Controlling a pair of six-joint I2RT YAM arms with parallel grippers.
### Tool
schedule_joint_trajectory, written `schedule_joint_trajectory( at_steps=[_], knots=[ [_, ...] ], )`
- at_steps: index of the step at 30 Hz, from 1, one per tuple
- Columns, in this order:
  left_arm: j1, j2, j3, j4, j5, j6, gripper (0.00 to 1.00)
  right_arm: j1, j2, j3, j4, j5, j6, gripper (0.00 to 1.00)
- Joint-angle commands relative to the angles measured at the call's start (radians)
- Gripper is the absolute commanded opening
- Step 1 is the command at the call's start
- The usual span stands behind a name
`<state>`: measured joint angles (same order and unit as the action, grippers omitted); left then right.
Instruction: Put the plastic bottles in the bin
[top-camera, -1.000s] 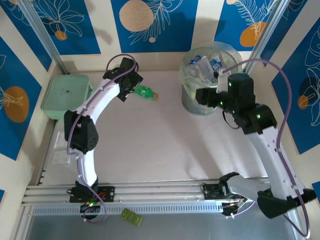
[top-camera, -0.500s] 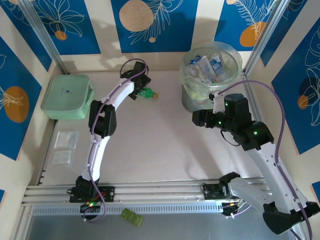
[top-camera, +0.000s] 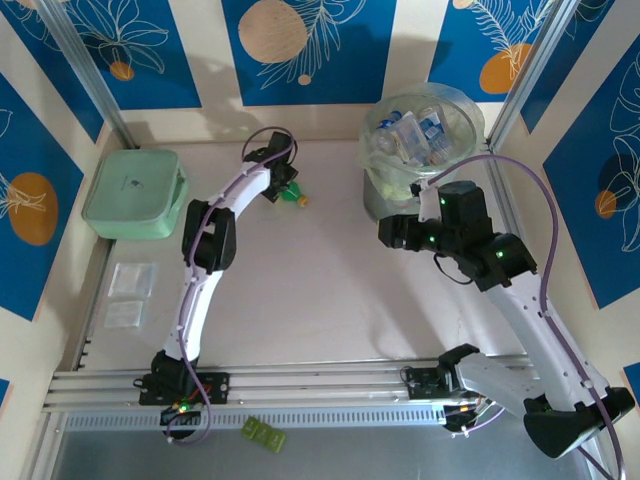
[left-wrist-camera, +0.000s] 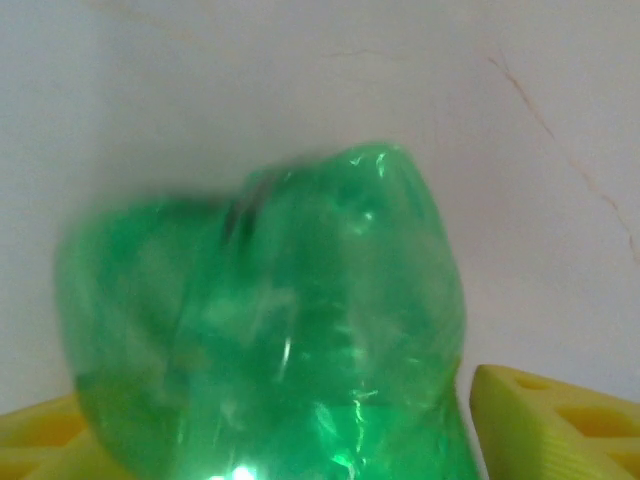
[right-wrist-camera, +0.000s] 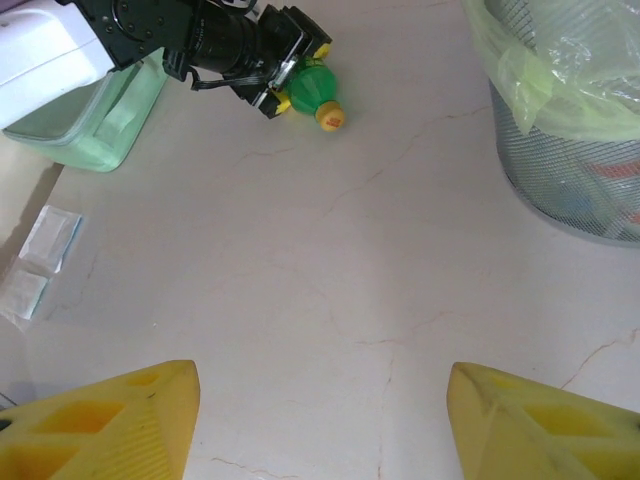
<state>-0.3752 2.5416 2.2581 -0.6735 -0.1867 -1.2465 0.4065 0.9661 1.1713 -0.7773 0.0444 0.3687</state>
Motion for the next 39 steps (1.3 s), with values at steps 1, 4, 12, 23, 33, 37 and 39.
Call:
schedule_joint_trajectory(
  at_steps=[1,4,12,23,33,37,39],
  knots=[
    [0.025,-0.038,-0.067,0.014,0.001,0.019,0.58,0.019,-0.009,0.012,0.015,-0.015,0.036,0.66],
    [0.028,-0.11,-0.16,0.054,-0.001,0.044,0.56,0.041,-0.018,0.012,0.021,0.001,0.044,0.66],
    [0.025,-0.387,-0.453,0.13,0.105,0.105,0.58,0.083,-0.058,0.036,0.01,0.025,0.074,0.66],
    [-0.076,-0.996,-1.053,0.561,0.443,0.393,0.51,0.092,-0.123,0.015,0.017,-0.005,0.146,0.66],
    [-0.208,-1.405,-1.295,0.774,0.781,0.598,0.49,0.094,-0.158,-0.01,0.147,-0.185,0.248,0.68],
    [-0.269,-1.487,-1.326,0.764,0.849,0.729,0.48,0.094,-0.137,0.011,0.219,-0.317,0.272,0.76],
    [-0.297,-1.521,-1.327,0.734,0.845,0.805,0.46,0.095,-0.123,0.015,0.258,-0.379,0.295,0.8]
  ],
)
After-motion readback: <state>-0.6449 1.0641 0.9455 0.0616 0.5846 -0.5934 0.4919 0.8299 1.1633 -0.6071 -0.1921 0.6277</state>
